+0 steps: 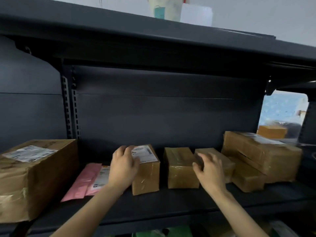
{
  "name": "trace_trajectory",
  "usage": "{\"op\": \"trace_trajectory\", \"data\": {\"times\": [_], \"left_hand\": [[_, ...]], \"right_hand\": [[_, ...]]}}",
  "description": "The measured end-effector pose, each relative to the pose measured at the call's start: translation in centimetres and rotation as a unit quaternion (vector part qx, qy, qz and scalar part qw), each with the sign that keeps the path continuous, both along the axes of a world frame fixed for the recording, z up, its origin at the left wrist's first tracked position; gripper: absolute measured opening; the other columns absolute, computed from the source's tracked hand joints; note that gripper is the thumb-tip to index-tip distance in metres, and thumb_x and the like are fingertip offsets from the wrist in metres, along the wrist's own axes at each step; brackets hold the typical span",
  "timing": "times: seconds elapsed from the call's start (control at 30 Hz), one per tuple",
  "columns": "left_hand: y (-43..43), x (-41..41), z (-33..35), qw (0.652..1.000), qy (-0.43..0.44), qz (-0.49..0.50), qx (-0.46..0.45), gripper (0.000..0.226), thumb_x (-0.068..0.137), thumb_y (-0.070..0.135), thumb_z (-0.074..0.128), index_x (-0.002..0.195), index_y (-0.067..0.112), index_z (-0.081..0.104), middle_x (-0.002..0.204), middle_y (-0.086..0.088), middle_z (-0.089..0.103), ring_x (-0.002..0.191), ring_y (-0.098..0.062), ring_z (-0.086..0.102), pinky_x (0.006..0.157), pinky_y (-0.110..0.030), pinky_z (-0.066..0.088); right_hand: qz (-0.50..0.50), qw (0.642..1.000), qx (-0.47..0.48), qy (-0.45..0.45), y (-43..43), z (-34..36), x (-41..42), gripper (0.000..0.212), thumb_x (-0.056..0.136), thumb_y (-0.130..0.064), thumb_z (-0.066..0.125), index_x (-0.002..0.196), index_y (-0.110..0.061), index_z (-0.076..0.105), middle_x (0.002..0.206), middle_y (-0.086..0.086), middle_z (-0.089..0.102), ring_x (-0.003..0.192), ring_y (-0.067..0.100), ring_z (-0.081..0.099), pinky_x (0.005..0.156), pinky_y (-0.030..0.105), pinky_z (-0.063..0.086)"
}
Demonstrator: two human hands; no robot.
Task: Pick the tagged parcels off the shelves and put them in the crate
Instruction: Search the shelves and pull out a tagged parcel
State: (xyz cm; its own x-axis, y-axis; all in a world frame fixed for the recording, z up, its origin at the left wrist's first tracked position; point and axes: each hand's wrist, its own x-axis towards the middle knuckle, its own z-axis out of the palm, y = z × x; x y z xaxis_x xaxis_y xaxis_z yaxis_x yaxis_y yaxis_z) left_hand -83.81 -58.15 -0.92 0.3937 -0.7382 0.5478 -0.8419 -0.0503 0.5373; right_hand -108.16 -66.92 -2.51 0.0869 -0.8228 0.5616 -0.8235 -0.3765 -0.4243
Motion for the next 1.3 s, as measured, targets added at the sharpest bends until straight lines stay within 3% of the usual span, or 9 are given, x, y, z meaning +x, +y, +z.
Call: {"op": "trace_trajectory", "data": {"times": [0.13,0.23,0.43,0.53,0.73,1.0,1.1,1.23,1.3], "left_hand": [[-1.8,-6.6,-0.1,0.996,-0.022,-0.089,-0.017,0.046,0.092,0.024,0.054,0.135,0.01,0.045,0.14,-0.008,0.043,0.132,-0.023,0.035,0.109,-0.032,0.031],[-3.8,-10.4,-0.7,0.994,-0.037,-0.101,0.028,0.053,0.093,0.034,0.05,0.139,0.011,0.039,0.146,-0.007,0.037,0.138,-0.022,0.029,0.113,-0.031,0.029],[-8.1,-14.5,-2.0,0.975,-0.086,0.014,0.204,0.087,0.081,0.073,0.038,0.148,0.021,0.017,0.157,-0.018,0.012,0.145,-0.034,0.01,0.116,-0.042,0.018],[-9.4,-15.6,-2.1,0.96,-0.092,0.066,0.256,0.093,0.074,0.081,0.035,0.146,0.024,0.019,0.156,-0.022,0.004,0.143,-0.039,0.007,0.113,-0.048,0.017],[-9.1,-15.6,-1.7,0.959,-0.052,0.087,0.265,0.083,0.073,0.076,0.042,0.139,0.027,0.032,0.153,-0.018,0.018,0.135,-0.041,0.022,0.102,-0.048,0.03],[-6.3,-13.3,-1.9,0.975,0.175,0.005,0.135,0.076,0.07,0.075,0.049,0.135,0.035,0.042,0.147,-0.008,0.035,0.132,-0.038,0.032,0.109,-0.046,0.03],[-5.7,-12.7,-1.9,0.943,0.319,-0.041,0.088,0.089,0.061,0.075,0.05,0.135,0.027,0.045,0.137,-0.004,0.049,0.128,-0.031,0.042,0.108,-0.049,0.035],[-5.2,-11.9,-2.3,0.884,0.46,-0.073,0.042,0.059,0.083,0.056,0.055,0.131,0.021,0.05,0.127,-0.004,0.056,0.117,-0.025,0.05,0.106,-0.048,0.039],[-4.9,-11.4,-2.4,0.859,0.505,-0.073,0.048,0.056,0.086,0.056,0.05,0.13,0.022,0.05,0.125,-0.004,0.056,0.116,-0.026,0.05,0.105,-0.044,0.037]], "right_hand": [[-0.047,0.997,0.065,-0.006,-2.5,-0.8,-5.4,0.051,0.089,-0.037,0.055,0.136,-0.019,0.045,0.142,0.015,0.038,0.13,0.033,0.033,0.102,0.041,0.038],[-0.049,0.993,0.105,0.018,-4.2,-1.0,-7.4,0.06,0.088,-0.051,0.05,0.14,-0.024,0.037,0.147,0.015,0.029,0.134,0.033,0.027,0.105,0.041,0.035],[-0.026,0.982,0.17,0.08,-6.8,-0.9,-6.9,0.084,0.079,-0.072,0.044,0.145,-0.025,0.022,0.151,0.018,0.02,0.136,0.036,0.025,0.108,0.041,0.03],[-0.036,0.977,0.178,0.114,-7.2,-1.2,-6.3,0.084,0.078,-0.073,0.042,0.145,-0.025,0.023,0.148,0.018,0.022,0.133,0.035,0.027,0.104,0.039,0.034],[-0.028,0.979,0.189,0.075,-6.9,-1.3,-6.5,0.08,0.079,-0.066,0.049,0.143,-0.026,0.024,0.139,0.015,0.033,0.123,0.033,0.036,0.095,0.036,0.039],[0.029,0.946,0.263,-0.186,-5.9,-1.2,-8.9,0.08,0.074,-0.067,0.054,0.139,-0.025,0.035,0.139,0.01,0.042,0.126,0.031,0.041,0.101,0.048,0.039],[0.065,0.92,0.279,-0.266,-5.0,-1.5,-8.7,0.077,0.076,-0.064,0.057,0.137,-0.021,0.039,0.133,0.006,0.052,0.119,0.025,0.05,0.094,0.036,0.041],[0.081,0.891,0.293,-0.335,-4.5,-1.7,-7.8,0.071,0.077,-0.061,0.058,0.134,-0.021,0.043,0.12,0.001,0.058,0.101,0.018,0.054,0.089,0.033,0.039],[0.081,0.877,0.308,-0.36,-4.5,-1.9,-7.4,0.071,0.078,-0.059,0.058,0.135,-0.018,0.043,0.122,0.004,0.057,0.104,0.02,0.054,0.087,0.032,0.039]]}}
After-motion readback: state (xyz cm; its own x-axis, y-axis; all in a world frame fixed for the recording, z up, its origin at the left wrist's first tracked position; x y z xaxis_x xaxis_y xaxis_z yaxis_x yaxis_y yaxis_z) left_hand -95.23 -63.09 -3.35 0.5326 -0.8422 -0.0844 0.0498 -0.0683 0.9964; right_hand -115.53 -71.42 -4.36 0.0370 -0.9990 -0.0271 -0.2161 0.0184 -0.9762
